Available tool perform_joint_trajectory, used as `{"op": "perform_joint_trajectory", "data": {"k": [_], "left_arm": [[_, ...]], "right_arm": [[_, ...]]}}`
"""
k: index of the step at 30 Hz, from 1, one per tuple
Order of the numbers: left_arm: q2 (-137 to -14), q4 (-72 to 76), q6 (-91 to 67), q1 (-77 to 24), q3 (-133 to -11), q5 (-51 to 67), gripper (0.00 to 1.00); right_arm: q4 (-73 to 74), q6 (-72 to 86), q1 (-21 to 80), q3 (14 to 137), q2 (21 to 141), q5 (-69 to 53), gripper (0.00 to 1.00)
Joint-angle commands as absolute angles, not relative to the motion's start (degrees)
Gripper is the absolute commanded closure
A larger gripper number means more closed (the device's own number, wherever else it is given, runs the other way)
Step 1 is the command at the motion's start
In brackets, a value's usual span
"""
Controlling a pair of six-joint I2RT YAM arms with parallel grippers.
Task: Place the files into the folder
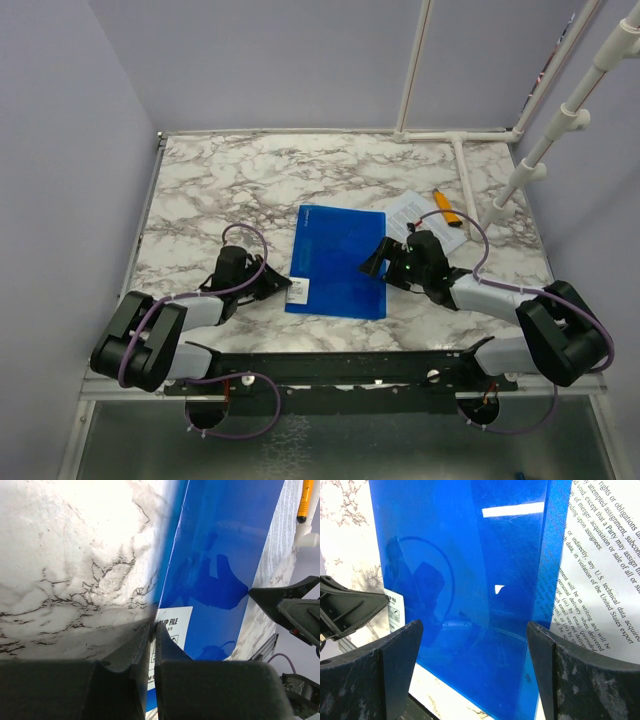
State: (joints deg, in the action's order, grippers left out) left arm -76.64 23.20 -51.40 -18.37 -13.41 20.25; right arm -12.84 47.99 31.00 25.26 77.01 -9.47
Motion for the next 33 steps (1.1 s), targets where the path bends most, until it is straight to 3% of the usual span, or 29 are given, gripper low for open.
{"op": "perform_joint_trajectory", "data": {"k": [1, 33], "left_arm": [[-80.67, 12.72, -49.96, -17.19, -8.88, 13.07, 1.0], [-78.09, 14.42, -56.45, -16.79, -7.48, 9.21, 1.0]], "right_arm": [[-4.25, 48.5, 31.11, 21.48, 78.67, -8.43, 0.1], [-3.72, 52.77, 31.11, 18.91, 78.0, -1.85, 0.08]]}}
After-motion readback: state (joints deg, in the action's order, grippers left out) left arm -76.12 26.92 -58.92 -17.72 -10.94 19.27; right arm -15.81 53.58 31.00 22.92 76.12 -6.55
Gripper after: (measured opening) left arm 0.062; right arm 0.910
